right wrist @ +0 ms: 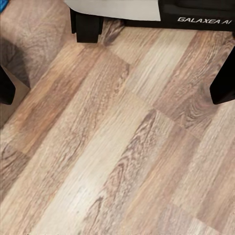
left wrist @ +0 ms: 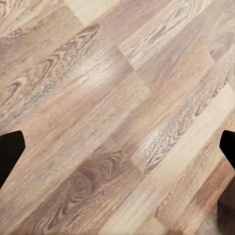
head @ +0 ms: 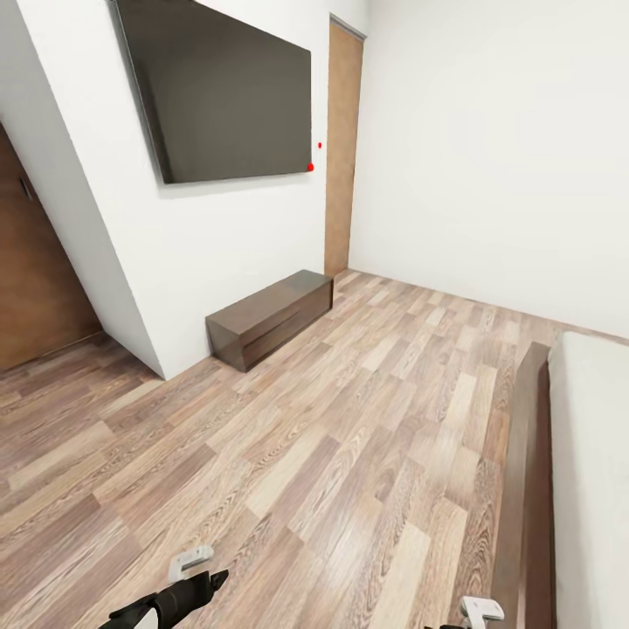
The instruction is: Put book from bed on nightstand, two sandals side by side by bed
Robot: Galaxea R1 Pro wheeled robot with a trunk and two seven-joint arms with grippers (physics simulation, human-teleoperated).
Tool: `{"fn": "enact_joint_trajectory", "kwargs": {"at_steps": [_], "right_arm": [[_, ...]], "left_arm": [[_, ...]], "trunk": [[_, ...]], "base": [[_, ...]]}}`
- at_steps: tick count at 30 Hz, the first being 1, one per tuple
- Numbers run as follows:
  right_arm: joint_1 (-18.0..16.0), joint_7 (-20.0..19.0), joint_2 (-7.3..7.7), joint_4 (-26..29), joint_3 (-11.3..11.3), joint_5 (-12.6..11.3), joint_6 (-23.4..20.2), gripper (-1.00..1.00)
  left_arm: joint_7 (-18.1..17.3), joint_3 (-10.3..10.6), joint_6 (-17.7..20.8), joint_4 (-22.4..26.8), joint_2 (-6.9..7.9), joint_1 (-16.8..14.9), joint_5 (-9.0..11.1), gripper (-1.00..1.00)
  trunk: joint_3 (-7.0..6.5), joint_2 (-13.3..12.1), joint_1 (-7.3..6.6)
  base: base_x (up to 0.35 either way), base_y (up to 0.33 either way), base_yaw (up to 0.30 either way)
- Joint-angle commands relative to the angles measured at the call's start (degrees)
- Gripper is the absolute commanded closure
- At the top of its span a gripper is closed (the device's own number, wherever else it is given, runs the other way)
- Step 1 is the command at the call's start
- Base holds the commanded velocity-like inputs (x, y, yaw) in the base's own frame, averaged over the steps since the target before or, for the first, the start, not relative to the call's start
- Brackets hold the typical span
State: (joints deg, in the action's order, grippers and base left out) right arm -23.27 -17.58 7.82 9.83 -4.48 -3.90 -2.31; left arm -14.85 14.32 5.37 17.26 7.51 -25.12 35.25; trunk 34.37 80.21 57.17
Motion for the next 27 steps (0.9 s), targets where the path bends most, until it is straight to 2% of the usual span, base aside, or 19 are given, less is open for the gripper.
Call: {"fn": "enact_joint_trajectory", "kwargs": {"at_steps": [1,6,8,9,12,13,15,19,21,27], "right_arm": [[0.0,-0.4,-0.01,0.0,-0.5,-0.4,-0.2,-1.00],[0.0,-0.4,-0.02,0.0,-0.4,-0.4,-0.2,-1.00],[0.0,-0.4,-0.01,0.1,-0.4,-0.4,-0.3,-1.00],[0.0,-0.5,-0.01,0.1,-0.4,-0.4,-0.3,-1.00],[0.0,-0.4,-0.05,0.0,-0.4,-0.2,-0.3,-1.00],[0.0,-0.4,-0.07,0.0,-0.4,-0.1,-0.3,-1.00],[0.0,-0.4,-0.03,0.0,-0.4,-0.1,-0.3,-1.00],[0.0,-0.4,-0.01,0.0,-0.4,-0.1,-0.3,-1.00],[0.0,-0.4,-0.01,0.0,-0.4,-0.1,-0.3,-1.00],[0.0,-0.4,0.00,0.0,-0.4,-0.1,-0.3,-1.00]], "left_arm": [[-0.1,0.1,0.3,0.1,0.04,0.0,0.5,-1.00],[-0.1,0.2,0.3,0.1,0.04,0.0,0.5,-1.00],[0.0,1.1,0.3,0.1,0.04,0.0,0.0,-1.00],[0.2,2.5,0.3,0.1,0.01,0.0,-0.8,-1.00],[1.2,8.7,0.3,-0.3,-0.05,0.0,-5.5,-1.00],[1.5,10.1,0.3,-0.8,-0.11,0.0,-6.5,-1.00],[1.8,11.4,0.2,-2.0,-0.47,0.0,-7.6,-1.00],[2.0,12.1,-0.2,-4.0,-0.80,0.0,-8.2,-1.00],[2.0,12.2,-1.6,-5.1,-1.10,0.0,-8.3,-1.00],[2.1,12.3,-3.2,-6.1,-1.33,0.0,-8.4,-1.00]], "trunk": [[-0.13,-0.4,-0.23],[-1.03,-2.4,-1.33],[-1.39,-3.2,-1.77],[-1.57,-3.6,-1.99],[-2.11,-4.8,-2.65],[-2.29,-5.2,-2.87],[-2.65,-6.0,-3.30],[-3.37,-7.6,-4.18],[-3.73,-8.4,-4.62],[-4.80,-10.8,-5.94]], "base": [[0.000,0.000,0.000],[0.000,0.000,0.000],[0.000,0.000,0.000],[0.000,0.000,0.000],[0.000,0.000,0.000],[0.000,0.000,0.000],[0.000,0.000,0.000],[0.000,0.000,0.000],[0.000,0.000,0.000],[0.000,0.000,0.000]]}}
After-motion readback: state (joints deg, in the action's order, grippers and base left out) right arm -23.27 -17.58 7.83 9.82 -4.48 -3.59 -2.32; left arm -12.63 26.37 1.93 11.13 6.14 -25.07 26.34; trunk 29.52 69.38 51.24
